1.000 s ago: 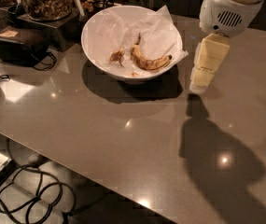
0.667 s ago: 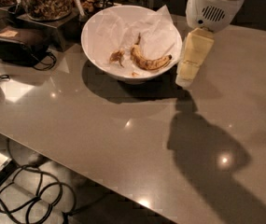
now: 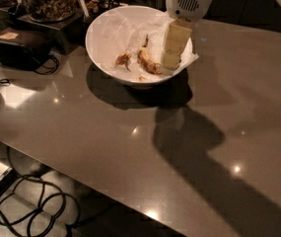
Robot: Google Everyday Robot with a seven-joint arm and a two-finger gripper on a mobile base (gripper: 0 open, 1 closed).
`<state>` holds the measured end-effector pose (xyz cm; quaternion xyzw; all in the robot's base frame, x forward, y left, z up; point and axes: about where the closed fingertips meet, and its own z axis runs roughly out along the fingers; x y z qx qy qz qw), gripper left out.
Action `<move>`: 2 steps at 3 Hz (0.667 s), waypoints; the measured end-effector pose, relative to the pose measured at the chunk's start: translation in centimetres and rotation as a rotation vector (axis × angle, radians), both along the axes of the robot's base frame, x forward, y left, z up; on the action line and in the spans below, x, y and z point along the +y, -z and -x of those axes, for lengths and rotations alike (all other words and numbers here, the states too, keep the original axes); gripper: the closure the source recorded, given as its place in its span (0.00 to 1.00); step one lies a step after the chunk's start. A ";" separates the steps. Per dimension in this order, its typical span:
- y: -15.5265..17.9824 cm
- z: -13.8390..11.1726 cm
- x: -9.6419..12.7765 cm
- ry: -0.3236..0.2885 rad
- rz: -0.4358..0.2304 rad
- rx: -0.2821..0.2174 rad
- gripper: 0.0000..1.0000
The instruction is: Pick banana from white bowl
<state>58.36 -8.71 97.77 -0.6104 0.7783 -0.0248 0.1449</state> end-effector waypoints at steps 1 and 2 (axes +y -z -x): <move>1.0 -1.5 -0.4 0.119 -0.069 0.025 0.00; 1.7 -3.0 -0.7 0.262 -0.117 0.062 0.00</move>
Offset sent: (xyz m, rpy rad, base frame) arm 0.0379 -0.0159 -0.0254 0.1529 0.1439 -0.4382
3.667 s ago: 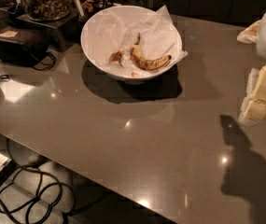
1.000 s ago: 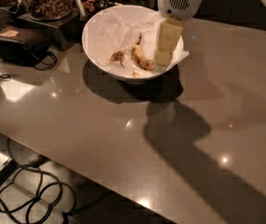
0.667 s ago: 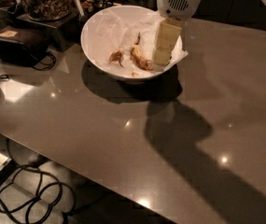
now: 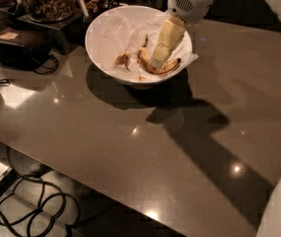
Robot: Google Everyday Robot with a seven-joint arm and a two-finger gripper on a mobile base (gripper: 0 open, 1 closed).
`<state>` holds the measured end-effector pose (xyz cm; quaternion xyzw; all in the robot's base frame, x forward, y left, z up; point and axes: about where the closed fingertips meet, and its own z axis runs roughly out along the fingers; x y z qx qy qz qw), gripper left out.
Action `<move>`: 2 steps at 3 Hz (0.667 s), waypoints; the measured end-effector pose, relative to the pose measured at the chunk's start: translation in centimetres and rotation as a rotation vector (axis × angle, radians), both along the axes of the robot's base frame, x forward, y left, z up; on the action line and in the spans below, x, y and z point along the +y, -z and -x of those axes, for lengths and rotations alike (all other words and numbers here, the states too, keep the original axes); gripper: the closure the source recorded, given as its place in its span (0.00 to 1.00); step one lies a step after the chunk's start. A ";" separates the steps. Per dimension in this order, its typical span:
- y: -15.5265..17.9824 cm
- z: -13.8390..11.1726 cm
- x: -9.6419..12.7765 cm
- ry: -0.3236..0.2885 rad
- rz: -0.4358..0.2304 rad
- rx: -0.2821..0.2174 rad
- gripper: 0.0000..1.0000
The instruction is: Pick banana from white bowl
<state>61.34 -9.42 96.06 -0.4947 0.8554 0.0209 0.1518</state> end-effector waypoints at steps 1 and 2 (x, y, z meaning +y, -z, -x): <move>0.0 -0.4 0.3 0.009 -0.010 -0.013 0.00; 0.2 -1.1 1.6 0.003 -0.034 -0.013 0.00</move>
Offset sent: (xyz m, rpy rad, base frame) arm 0.0114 0.0245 -0.0023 0.0517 0.0108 0.0022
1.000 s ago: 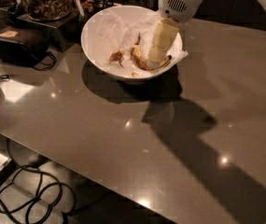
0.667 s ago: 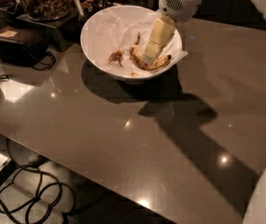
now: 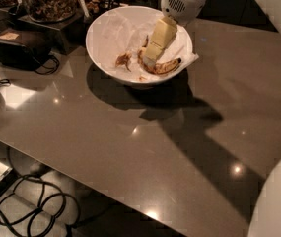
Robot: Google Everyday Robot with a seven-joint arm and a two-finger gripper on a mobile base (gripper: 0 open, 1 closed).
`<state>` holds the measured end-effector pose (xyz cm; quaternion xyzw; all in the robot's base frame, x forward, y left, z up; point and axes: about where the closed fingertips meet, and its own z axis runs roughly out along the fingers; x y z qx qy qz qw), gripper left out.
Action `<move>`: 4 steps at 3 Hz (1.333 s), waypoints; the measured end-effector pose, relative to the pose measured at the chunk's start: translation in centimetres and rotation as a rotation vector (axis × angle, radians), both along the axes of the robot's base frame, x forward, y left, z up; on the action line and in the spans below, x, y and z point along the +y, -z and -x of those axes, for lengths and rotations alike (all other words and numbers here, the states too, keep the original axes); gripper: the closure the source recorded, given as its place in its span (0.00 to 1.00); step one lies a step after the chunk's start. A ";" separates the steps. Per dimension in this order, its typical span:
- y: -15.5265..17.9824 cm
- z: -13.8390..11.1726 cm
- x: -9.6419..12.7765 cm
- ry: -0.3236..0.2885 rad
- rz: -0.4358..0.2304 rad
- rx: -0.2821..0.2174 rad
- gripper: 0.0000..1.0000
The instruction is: Pick banana from white bowl
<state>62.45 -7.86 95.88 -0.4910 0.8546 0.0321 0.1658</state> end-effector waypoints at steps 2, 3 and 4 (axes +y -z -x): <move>0.9 -2.4 2.3 -0.017 -0.001 0.020 0.00; 1.4 -3.4 2.5 -0.010 -0.006 0.024 0.00; 2.1 -4.4 2.0 0.017 -0.014 0.034 0.00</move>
Offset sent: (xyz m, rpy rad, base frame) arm 0.0296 0.0296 -0.0130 -0.0184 0.0645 0.0288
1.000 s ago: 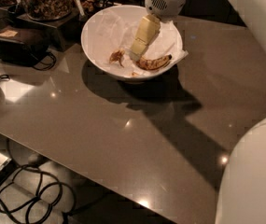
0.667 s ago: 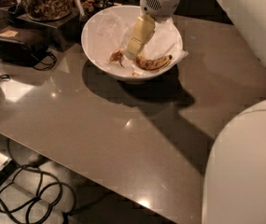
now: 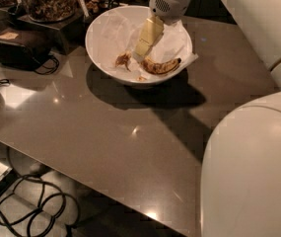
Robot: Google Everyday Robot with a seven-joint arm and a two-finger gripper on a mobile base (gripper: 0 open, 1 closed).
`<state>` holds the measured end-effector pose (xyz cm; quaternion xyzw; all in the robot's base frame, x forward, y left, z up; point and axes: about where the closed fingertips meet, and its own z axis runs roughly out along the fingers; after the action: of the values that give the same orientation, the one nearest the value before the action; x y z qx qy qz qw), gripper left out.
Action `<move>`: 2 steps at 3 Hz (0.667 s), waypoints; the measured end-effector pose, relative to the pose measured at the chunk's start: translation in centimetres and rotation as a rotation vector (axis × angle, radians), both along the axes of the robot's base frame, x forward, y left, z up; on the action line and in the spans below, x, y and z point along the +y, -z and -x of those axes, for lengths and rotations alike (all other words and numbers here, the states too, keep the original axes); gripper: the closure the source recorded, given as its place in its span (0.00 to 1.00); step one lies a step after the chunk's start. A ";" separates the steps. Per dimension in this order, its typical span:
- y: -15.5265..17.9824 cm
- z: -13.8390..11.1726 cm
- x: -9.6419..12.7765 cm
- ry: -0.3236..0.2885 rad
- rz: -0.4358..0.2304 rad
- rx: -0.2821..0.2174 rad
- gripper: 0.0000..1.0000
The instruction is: Pick banana from white bowl
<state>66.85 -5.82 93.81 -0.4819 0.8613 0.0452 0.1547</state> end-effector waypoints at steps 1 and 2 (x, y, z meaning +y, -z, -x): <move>0.9 -0.8 -0.3 0.025 0.005 0.012 0.00; 2.0 -1.6 -1.0 0.059 0.014 0.025 0.00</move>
Offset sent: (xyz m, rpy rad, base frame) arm 0.0154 -0.0266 -0.0280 -0.0417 0.0716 -0.0998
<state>68.47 -6.81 91.80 -0.4568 0.8773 0.0407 0.1418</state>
